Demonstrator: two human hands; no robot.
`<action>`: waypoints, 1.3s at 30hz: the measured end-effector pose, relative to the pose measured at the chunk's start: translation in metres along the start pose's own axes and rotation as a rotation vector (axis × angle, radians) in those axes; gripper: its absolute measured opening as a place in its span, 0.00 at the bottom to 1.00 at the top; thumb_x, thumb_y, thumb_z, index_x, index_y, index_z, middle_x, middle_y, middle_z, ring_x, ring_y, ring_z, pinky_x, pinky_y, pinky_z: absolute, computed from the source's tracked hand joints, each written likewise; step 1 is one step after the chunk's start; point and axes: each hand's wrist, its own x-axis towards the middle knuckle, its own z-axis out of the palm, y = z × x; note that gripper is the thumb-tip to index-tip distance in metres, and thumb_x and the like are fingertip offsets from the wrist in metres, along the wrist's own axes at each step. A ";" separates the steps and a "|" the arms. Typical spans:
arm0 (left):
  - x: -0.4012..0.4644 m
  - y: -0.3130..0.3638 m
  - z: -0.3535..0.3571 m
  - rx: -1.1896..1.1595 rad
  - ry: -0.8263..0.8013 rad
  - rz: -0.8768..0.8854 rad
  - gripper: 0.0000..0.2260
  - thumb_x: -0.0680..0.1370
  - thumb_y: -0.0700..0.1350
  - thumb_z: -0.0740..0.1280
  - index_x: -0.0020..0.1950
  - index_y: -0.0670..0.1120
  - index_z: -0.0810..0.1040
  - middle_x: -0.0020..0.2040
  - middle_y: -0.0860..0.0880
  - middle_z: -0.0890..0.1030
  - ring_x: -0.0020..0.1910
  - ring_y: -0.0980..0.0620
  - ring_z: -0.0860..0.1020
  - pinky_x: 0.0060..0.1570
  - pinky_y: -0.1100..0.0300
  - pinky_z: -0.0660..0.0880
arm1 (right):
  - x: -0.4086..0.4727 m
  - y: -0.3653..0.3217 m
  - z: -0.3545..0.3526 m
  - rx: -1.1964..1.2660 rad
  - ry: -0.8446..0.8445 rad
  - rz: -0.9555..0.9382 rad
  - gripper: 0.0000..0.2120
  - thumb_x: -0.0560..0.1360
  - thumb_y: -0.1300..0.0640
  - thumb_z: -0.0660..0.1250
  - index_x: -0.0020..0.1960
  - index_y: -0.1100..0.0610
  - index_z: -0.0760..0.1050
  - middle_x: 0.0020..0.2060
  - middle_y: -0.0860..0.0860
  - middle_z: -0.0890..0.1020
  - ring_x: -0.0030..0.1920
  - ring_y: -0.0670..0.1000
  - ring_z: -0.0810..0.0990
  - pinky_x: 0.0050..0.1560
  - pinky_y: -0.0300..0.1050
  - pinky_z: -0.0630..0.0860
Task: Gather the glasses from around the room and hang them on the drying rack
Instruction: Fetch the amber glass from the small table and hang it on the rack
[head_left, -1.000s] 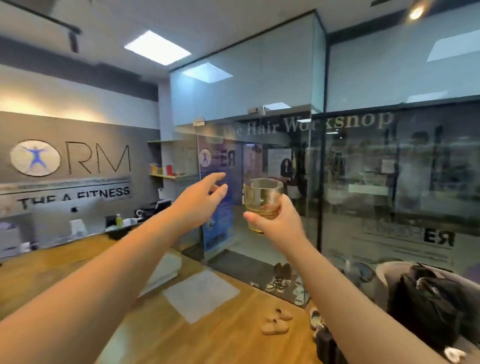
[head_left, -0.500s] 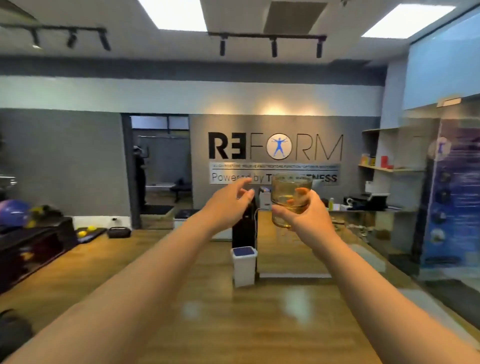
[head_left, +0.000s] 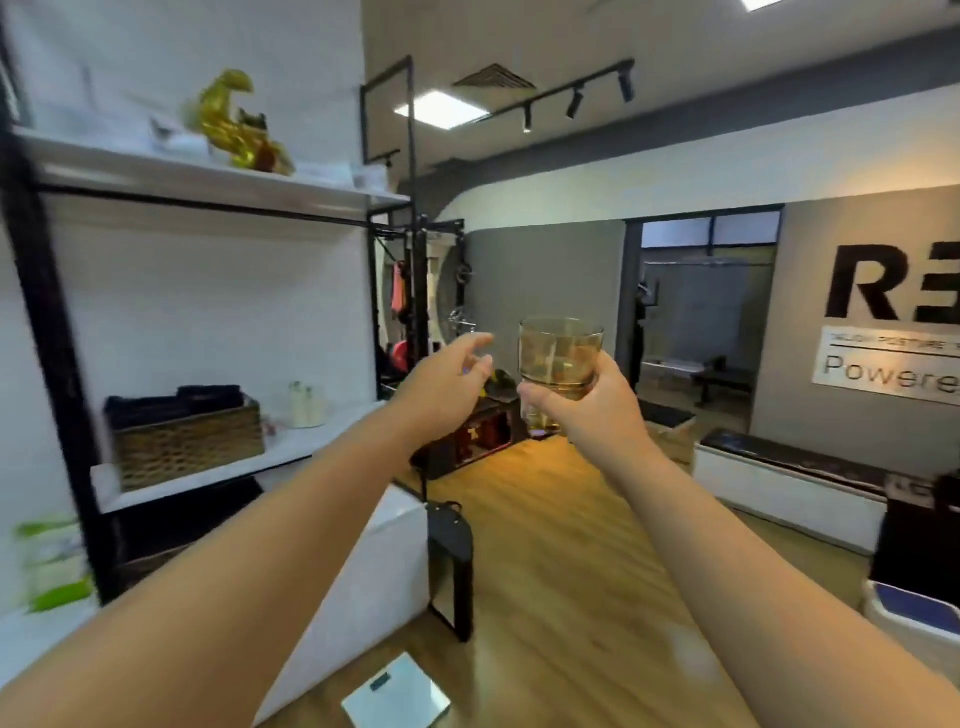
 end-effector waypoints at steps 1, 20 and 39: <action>0.000 -0.013 -0.015 0.026 0.042 -0.033 0.18 0.86 0.50 0.58 0.77 0.53 0.69 0.64 0.48 0.78 0.59 0.47 0.77 0.54 0.57 0.71 | 0.009 0.000 0.022 0.036 -0.043 -0.011 0.30 0.66 0.41 0.83 0.63 0.43 0.72 0.53 0.38 0.82 0.50 0.34 0.81 0.47 0.35 0.75; -0.052 -0.146 -0.128 0.350 0.540 -0.508 0.18 0.86 0.51 0.58 0.76 0.53 0.69 0.64 0.50 0.78 0.59 0.51 0.76 0.54 0.59 0.73 | 0.069 0.020 0.265 0.415 -0.619 -0.119 0.33 0.67 0.42 0.83 0.66 0.48 0.71 0.55 0.40 0.81 0.55 0.40 0.81 0.51 0.38 0.78; 0.006 -0.383 -0.170 0.445 0.591 -0.581 0.23 0.83 0.54 0.65 0.77 0.59 0.65 0.63 0.59 0.75 0.61 0.57 0.75 0.53 0.63 0.70 | 0.158 0.123 0.480 0.319 -0.716 -0.117 0.39 0.66 0.43 0.84 0.70 0.45 0.68 0.60 0.43 0.81 0.59 0.47 0.81 0.56 0.42 0.78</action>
